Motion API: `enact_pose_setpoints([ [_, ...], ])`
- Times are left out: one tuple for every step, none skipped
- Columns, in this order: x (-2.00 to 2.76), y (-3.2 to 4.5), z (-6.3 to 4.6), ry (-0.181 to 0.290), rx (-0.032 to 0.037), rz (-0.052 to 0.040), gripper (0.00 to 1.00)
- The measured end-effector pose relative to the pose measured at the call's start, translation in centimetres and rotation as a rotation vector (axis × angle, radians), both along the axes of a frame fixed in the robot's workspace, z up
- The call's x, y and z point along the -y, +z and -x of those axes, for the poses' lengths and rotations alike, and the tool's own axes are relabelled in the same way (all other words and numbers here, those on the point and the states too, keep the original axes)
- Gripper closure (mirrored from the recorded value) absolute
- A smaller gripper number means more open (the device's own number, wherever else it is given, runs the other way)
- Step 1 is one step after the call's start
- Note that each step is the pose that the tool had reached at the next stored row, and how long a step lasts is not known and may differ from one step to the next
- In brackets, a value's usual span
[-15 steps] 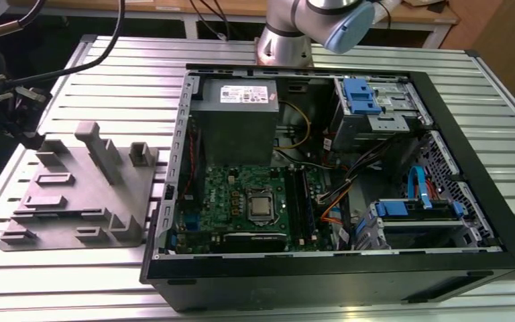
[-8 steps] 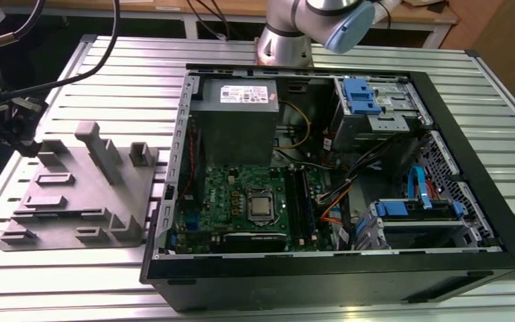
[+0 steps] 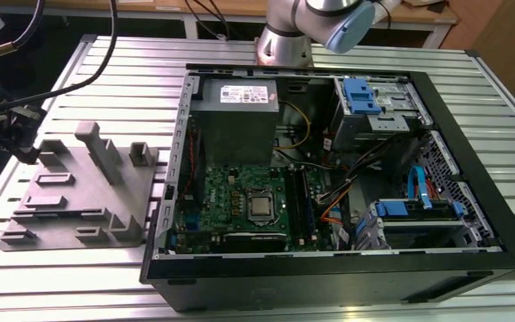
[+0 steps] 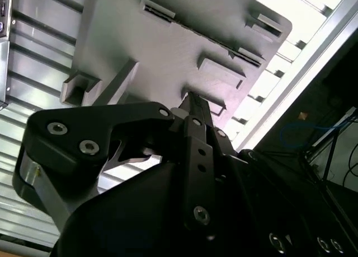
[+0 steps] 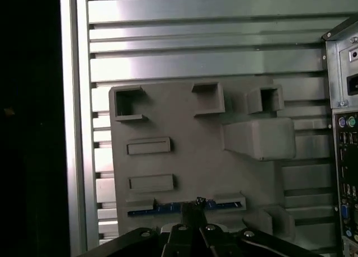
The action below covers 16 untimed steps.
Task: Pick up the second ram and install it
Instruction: 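Reach for the second ram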
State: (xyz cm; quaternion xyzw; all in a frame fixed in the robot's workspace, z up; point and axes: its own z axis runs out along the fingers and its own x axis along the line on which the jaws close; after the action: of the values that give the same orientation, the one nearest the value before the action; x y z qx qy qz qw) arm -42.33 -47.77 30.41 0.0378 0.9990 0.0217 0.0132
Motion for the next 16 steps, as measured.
enact_pose_setpoints([
  [0.12,-0.08,0.0,0.000,0.0000,0.0000,0.93],
  [0.22,-0.16,0.0,0.000,0.0000,0.0000,0.93],
  [0.31,-0.24,0.1,0.000,0.0000,-0.0001,0.93],
  [0.40,-0.32,0.1,0.000,0.0000,0.0000,0.93],
  [0.50,-0.41,0.1,0.000,0.0000,0.0000,0.93],
  [0.59,-0.50,0.1,0.000,0.0000,0.0000,0.93],
  [0.67,-0.57,0.1,0.000,-0.0001,0.0000,0.93],
  [0.75,-0.63,0.1,0.000,0.0000,0.0000,0.93],
  [0.83,-0.68,0.2,0.000,-0.0001,0.0001,0.93],
  [0.90,-0.74,0.2,0.000,0.0000,0.0000,0.93],
  [0.95,-0.78,0.2,0.000,0.0000,0.0000,0.93],
  [1.00,-0.81,0.2,0.000,0.0000,0.0000,0.93],
  [1.04,-0.84,0.2,0.000,-0.0001,0.0000,0.93],
  [1.10,-0.87,0.2,0.000,0.0000,0.0000,0.93],
  [1.16,-0.89,0.2,0.000,0.0000,0.0000,0.93],
  [1.21,-0.92,0.2,0.000,0.0000,0.0000,0.93],
])
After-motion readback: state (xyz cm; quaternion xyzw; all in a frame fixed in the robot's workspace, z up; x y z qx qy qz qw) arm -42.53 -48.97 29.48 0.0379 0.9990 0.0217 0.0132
